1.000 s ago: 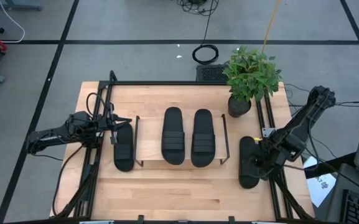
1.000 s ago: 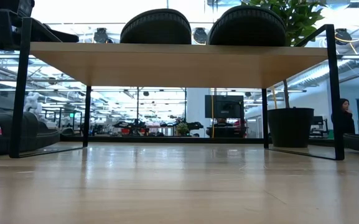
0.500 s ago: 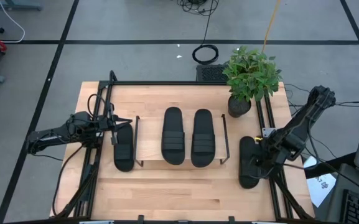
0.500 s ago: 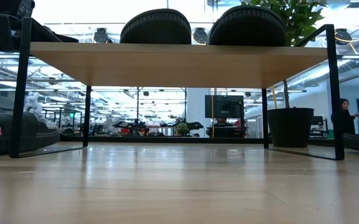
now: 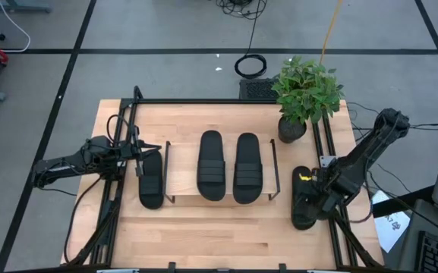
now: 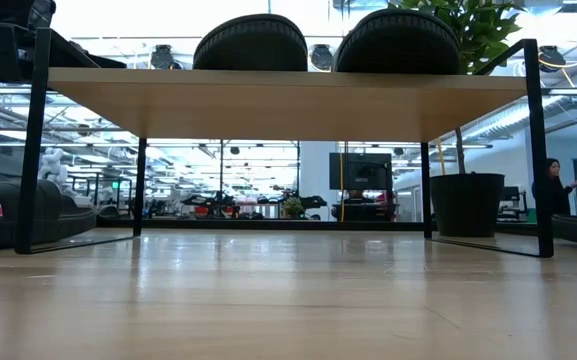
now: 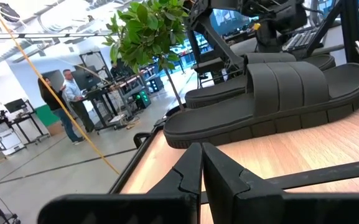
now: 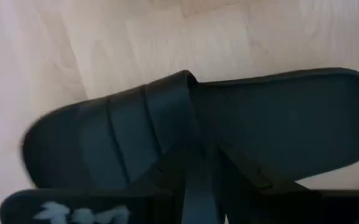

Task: Pick and place slides into the shelf
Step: Put the right black slide under the shelf

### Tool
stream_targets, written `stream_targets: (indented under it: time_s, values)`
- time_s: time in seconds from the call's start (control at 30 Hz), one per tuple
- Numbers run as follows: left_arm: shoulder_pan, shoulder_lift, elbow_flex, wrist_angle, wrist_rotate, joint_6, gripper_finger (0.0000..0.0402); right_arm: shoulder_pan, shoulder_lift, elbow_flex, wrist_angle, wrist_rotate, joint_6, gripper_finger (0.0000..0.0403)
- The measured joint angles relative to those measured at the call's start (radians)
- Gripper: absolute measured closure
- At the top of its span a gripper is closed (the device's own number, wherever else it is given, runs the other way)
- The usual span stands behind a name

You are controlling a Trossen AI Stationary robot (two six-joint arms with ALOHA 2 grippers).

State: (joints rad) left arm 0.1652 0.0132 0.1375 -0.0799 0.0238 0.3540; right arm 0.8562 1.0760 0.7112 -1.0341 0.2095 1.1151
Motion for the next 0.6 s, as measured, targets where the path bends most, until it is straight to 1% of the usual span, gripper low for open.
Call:
stream_targets:
  time_s: [0.1, 0.2, 0.43, 0.53, 0.6]
  values:
    - [0.0, 0.0, 0.0, 0.0, 0.0, -0.001, 0.038, 0.0, 0.065, 0.027, -0.009, 0.001, -0.01, 0.0327]
    - [0.0, 0.0, 0.0, 0.0, 0.0, -0.001, 0.038, 0.005, 0.12, 0.093, -0.046, 0.017, -0.008, 0.0327]
    - [0.0, 0.0, 0.0, 0.001, 0.0, -0.017, 0.038, 0.096, 0.266, 0.359, -0.19, 0.155, 0.036, 0.0328]
    - [0.0, 0.0, 0.0, 0.001, 0.0, -0.023, 0.038, 0.139, 0.356, 0.456, -0.292, 0.168, 0.094, 0.0328]
    - [0.0, 0.0, 0.0, 0.001, 0.0, -0.028, 0.038, 0.164, 0.423, 0.5, -0.38, 0.145, 0.149, 0.0331]
